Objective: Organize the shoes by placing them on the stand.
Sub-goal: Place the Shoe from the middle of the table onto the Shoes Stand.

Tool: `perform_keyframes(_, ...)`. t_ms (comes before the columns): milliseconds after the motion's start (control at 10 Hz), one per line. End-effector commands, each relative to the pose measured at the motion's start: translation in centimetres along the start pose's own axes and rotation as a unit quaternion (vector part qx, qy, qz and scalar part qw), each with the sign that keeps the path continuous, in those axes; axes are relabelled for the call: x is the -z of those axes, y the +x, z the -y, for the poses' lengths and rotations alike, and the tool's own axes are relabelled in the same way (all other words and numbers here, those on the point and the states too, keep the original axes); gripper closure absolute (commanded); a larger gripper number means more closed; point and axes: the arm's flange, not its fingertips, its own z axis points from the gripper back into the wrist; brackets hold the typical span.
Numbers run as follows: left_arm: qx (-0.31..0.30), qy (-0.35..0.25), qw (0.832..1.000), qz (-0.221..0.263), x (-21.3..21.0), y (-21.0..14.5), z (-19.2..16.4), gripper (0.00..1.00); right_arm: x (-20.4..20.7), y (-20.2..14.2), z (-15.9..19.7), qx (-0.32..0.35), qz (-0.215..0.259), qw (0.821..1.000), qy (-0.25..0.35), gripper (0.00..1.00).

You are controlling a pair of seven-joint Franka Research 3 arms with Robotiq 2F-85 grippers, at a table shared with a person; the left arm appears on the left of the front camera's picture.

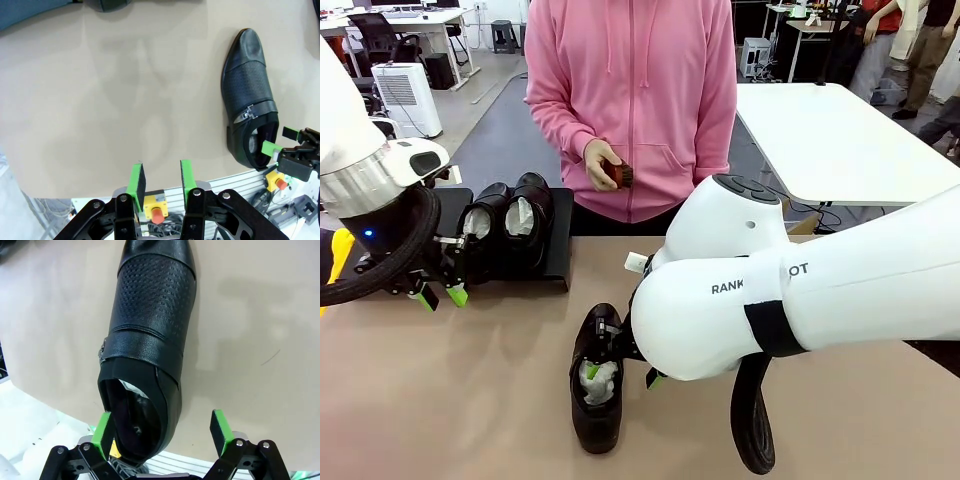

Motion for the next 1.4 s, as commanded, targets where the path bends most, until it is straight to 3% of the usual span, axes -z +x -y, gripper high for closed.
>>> perform_keyframes(0,0.002,-0.006,1.000,-0.001,0.0,-0.3,-0.2,0.59,0.0,0.0,-0.2,0.000,0.009,1.000,0.003,0.00)
perform_keyframes(200,0.002,-0.006,1.000,-0.001,0.0,-0.3,-0.2,0.59,0.0,0.0,0.0,0.000,0.000,1.000,0.000,0.00)
perform_keyframes(400,0.000,0.000,1.000,0.000,0.0,0.0,0.0,0.59,-5.8,1.0,4.3,0.035,0.054,0.998,-0.001,0.00)
perform_keyframes(600,0.038,0.045,0.998,0.000,2.2,-2.1,4.3,0.59,-10.5,2.0,8.6,0.092,0.109,0.989,-0.030,0.00)
perform_keyframes(900,0.017,0.047,0.999,-0.012,2.9,-5.7,10.1,0.59,-13.9,2.0,12.8,0.172,0.168,0.970,-0.028,0.00)
perform_keyframes(1000,-0.002,0.050,0.999,0.002,3.4,-6.2,11.9,0.59,-12.7,3.2,11.8,0.112,0.132,0.985,-0.014,0.00)
perform_keyframes(1300,0.022,0.048,0.998,-0.038,6.2,-7.2,16.4,0.59,-12.7,3.2,11.8,0.112,0.132,0.985,-0.014,0.00)
